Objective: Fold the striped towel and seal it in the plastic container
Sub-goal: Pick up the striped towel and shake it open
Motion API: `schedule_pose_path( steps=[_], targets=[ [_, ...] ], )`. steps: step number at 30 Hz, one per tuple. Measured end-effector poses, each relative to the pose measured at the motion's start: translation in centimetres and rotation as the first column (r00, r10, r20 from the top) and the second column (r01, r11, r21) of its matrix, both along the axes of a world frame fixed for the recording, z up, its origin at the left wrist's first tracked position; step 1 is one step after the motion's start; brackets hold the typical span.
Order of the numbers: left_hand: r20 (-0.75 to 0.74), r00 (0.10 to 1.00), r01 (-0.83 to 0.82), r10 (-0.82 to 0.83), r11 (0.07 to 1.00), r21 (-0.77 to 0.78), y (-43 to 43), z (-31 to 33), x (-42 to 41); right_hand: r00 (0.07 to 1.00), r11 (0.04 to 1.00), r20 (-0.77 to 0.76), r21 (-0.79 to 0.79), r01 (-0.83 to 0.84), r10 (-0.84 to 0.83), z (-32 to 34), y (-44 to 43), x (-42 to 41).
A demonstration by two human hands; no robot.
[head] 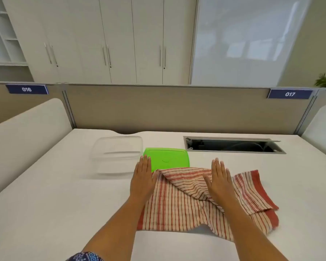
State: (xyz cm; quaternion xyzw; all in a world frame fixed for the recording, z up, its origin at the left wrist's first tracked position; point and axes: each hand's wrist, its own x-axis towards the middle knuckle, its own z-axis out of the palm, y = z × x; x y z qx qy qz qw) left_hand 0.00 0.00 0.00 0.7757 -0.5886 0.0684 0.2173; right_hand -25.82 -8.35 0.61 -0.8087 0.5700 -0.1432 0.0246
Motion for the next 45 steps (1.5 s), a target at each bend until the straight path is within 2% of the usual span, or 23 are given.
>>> schedule_pose_path(
  steps=[2, 5, 10, 13, 15, 18, 21, 24, 27, 30, 32, 34, 36, 39, 42, 45],
  targets=[
    [-0.057, 0.998, -0.005, 0.007, 0.999, 0.046, 0.5, -1.0, -0.2, 1.000, 0.999, -0.005, 0.050, 0.002, -0.002, -0.9, 0.2, -0.2],
    [-0.059, 0.998, -0.014, 0.021, 0.993, 0.117, 1.3, -3.0, -0.5, 1.000, 0.991, -0.009, 0.131, 0.011, -0.010, -2.5, 0.7, -0.5],
    [-0.146, 0.989, -0.015, 0.037, 0.989, 0.146, 1.7, -4.2, -0.7, 0.998, 0.980, 0.011, 0.187, 0.060, -0.063, -3.7, 0.9, -0.5],
    [-0.262, 0.963, -0.032, 0.058, 0.994, 0.100, 1.8, -3.9, -1.0, 0.994, 0.977, 0.030, 0.190, 0.095, -0.103, -3.8, 0.8, -0.3],
    [-0.368, 0.928, -0.057, 0.058, 0.998, 0.015, 1.8, -3.5, -1.3, 0.991, 0.981, 0.077, 0.166, 0.097, -0.111, -3.5, 0.5, -0.3],
    [-0.529, 0.846, -0.118, 0.061, 0.990, -0.074, 1.6, -2.4, -1.8, 0.960, 0.991, 0.264, 0.116, 0.060, -0.089, -2.8, 0.4, 0.0],
    [-0.620, 0.781, -0.155, 0.073, 0.985, -0.079, 1.0, -1.0, -2.0, 0.839, 0.987, 0.527, 0.146, 0.068, -0.136, -1.5, 0.1, 0.4],
    [-0.695, 0.718, -0.155, 0.041, 0.983, -0.102, 0.2, 0.8, -2.0, 0.678, 0.969, 0.705, 0.246, 0.041, -0.207, 0.5, -0.6, 0.5],
    [-0.764, 0.643, -0.091, -0.062, 0.984, -0.156, -0.6, 3.1, -1.6, 0.508, 0.930, 0.815, 0.361, -0.071, -0.277, 2.9, -1.3, 0.3],
    [-0.799, 0.581, 0.010, -0.158, 0.982, -0.187, -0.9, 5.9, -0.8, 0.357, 0.888, 0.861, 0.436, -0.149, -0.363, 5.7, -1.9, -0.4],
    [-0.826, 0.513, 0.109, -0.234, 0.972, -0.208, -0.6, 8.2, 0.1, 0.180, 0.856, 0.886, 0.461, -0.235, -0.428, 7.9, -2.1, -1.6],
    [-0.820, 0.487, 0.211, -0.302, 0.951, -0.226, 0.4, 10.9, 1.2, -0.031, 0.848, 0.899, 0.401, -0.345, -0.437, 10.4, -1.9, -3.3],
    [-0.782, 0.543, 0.284, -0.305, 0.943, -0.171, 1.3, 13.2, 2.5, -0.153, 0.865, 0.906, 0.311, -0.393, -0.395, 12.0, -1.9, -5.2],
    [-0.648, 0.727, 0.349, -0.225, 0.935, 0.067, 2.3, 15.4, 3.8, -0.234, 0.891, 0.931, 0.161, -0.425, -0.280, 13.4, -1.8, -7.7],
    [-0.558, 0.813, 0.322, -0.165, 0.926, 0.196, 2.7, 16.2, 4.4, -0.213, 0.912, 0.952, 0.123, -0.391, -0.219, 14.4, -1.5, -8.3],
    [-0.485, 0.870, 0.255, -0.092, 0.925, 0.281, 3.0, 16.1, 5.0, -0.111, 0.957, 0.979, 0.139, -0.256, -0.172, 14.9, -1.3, -8.2]
  ],
)
